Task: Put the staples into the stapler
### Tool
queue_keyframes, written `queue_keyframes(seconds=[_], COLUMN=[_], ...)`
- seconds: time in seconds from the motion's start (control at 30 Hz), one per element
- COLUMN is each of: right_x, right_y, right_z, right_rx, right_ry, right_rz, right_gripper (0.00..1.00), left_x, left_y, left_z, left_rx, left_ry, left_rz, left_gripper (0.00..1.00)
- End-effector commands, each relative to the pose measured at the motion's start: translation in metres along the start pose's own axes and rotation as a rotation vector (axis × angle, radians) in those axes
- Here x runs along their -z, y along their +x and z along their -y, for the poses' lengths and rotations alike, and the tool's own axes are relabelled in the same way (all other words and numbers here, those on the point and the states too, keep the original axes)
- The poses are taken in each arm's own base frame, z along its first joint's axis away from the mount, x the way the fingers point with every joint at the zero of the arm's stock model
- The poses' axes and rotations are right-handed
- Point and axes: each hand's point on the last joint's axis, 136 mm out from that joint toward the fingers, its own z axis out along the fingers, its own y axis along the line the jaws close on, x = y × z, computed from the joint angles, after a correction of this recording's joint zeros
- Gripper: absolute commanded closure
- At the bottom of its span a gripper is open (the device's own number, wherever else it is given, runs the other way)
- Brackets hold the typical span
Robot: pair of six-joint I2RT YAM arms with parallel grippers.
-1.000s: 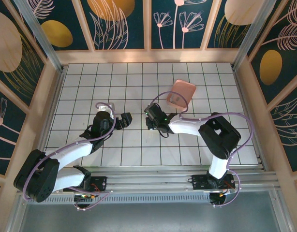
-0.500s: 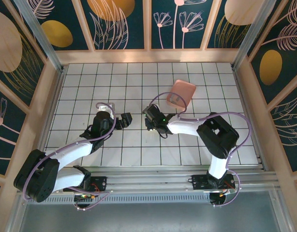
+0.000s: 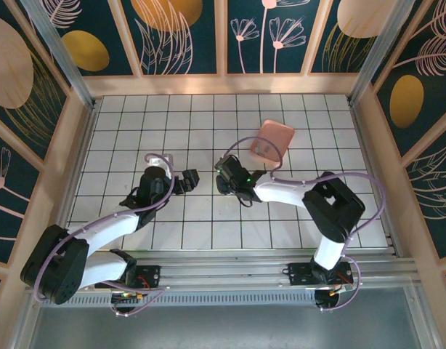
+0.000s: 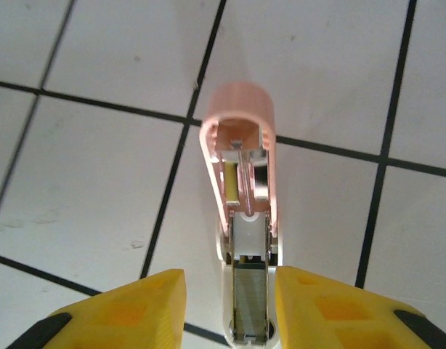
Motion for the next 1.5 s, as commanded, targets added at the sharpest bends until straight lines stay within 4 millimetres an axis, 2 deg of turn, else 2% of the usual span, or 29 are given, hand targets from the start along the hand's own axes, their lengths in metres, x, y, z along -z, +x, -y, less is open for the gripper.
queue_keyframes(seconds=[0.0,0.2,0.3,0.43,0.57,0.63,0.67,0.7,0.8,0.93,1.07,1.23,1.47], right_x=[0.025,0.043,0.051,0.061,0.069,0.071,0.073,0.073,0.074,0.071,0.066,0.068,0.067], right_y=[-0.019,-0.032,-0.044,-0.05,-0.055,-0.055,-0.055,-0.053,-0.048,-0.027,0.002,0.018,0.026], right_z=[0.007,0.044,0.055,0.07,0.098,0.111,0.114,0.114,0.106,0.09,0.081,0.077,0.079], right_rx=[-0.061,-0.194,-0.21,-0.25,-0.319,-0.322,-0.321,-0.325,-0.346,-0.418,-0.493,-0.518,-0.527], right_ry=[-0.005,0.013,0.009,0.009,-0.023,-0.004,-0.001,-0.006,-0.071,-0.176,-0.23,-0.254,-0.251], right_rz=[0.035,-0.017,-0.021,-0.02,-0.035,-0.045,-0.045,-0.049,-0.058,-0.081,-0.11,-0.116,-0.118], right_gripper=[0.62,0.62,0.62,0.61,0.59,0.59,0.59,0.59,0.59,0.59,0.59,0.59,0.59], left_x=[-0.002,-0.011,-0.02,-0.038,-0.06,-0.071,-0.076,-0.082,-0.096,-0.114,-0.125,-0.128,-0.113], left_y=[-0.016,-0.026,-0.027,-0.022,-0.024,-0.019,-0.01,-0.016,-0.01,-0.001,0.017,0.034,0.05], left_z=[0.014,0.025,0.035,0.055,0.07,0.079,0.08,0.089,0.094,0.099,0.102,0.111,0.136], left_rx=[-0.03,-0.043,-0.061,-0.088,-0.094,-0.096,-0.092,-0.093,-0.109,-0.168,-0.21,-0.254,-0.304], left_ry=[0.037,0.042,0.068,0.144,0.179,0.213,0.235,0.264,0.299,0.353,0.416,0.506,0.637], left_rz=[0.017,-0.016,-0.054,-0.15,-0.23,-0.284,-0.323,-0.326,-0.364,-0.417,-0.465,-0.512,-0.556], left_gripper=[0.01,0.01,0.02,0.04,0.06,0.07,0.08,0.08,0.09,0.11,0.13,0.16,0.21])
